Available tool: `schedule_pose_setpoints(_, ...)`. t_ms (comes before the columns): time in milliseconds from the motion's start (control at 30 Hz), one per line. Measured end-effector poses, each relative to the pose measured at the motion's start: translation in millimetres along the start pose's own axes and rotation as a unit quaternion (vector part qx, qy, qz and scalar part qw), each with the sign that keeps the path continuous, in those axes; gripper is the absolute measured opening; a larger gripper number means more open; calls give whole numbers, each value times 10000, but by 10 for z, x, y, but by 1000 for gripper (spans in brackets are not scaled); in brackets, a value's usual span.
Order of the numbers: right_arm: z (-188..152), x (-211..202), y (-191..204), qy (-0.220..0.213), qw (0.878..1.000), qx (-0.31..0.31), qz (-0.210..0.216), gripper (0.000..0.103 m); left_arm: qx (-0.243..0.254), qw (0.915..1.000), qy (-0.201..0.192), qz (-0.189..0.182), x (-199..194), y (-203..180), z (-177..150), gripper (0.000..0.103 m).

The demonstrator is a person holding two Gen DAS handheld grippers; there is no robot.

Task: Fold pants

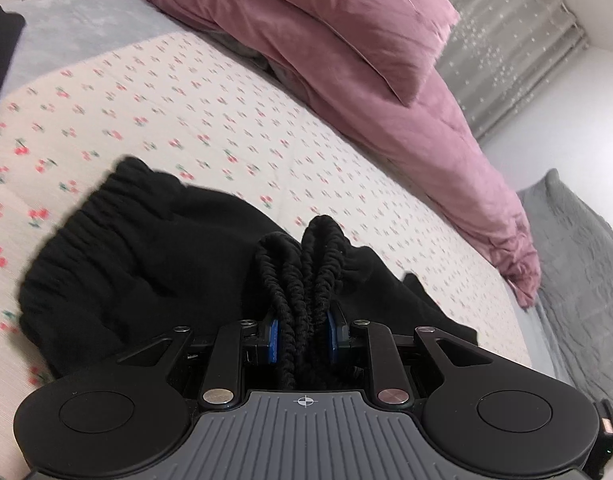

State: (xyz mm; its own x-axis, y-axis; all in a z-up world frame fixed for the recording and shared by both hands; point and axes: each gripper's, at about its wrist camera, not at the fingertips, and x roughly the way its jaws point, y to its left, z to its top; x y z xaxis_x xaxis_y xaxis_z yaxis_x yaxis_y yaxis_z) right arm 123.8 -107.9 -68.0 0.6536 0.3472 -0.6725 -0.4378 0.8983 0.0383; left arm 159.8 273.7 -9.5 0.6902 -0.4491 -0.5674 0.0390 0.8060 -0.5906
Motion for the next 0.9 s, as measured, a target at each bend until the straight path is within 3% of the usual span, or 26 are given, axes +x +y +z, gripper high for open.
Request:
schedule_pose_setpoints(133,-2,50,28,63,9999,-94,7,63,424,9969,-108,651,67,-24,-36,24)
schedule_pose_setpoints(267,5,-12,41,-15,9999,-166,-18,63,815,9914,-269,987,38,-189,-95,29)
schedule_pose_setpoints(400,21,-148,-28,-198,9998,3,68,65,1313,9786,-853,1334,-160,-439,-148,68)
schedule_pose_setpoints(467,17,-193,-61,-247,9996,75,86,65,1578,9720,-1044,1394,-246,-588,-193,70)
schedule_pose_setpoints(600,7,-223,-77,-225,9997,87,65,66,1981,9704,-854,1086,-220,-857,-297,75)
schedule_pose_setpoints(800,-31,-243,-142,-99,9995,273,-110,66,2264,9735,-71,312,95,-1179,-593,77)
schedule_pose_setpoints(900,-66,-293,-204,-101,9991,377,-173,66,2392,9706,161,205,239,-1286,-808,78)
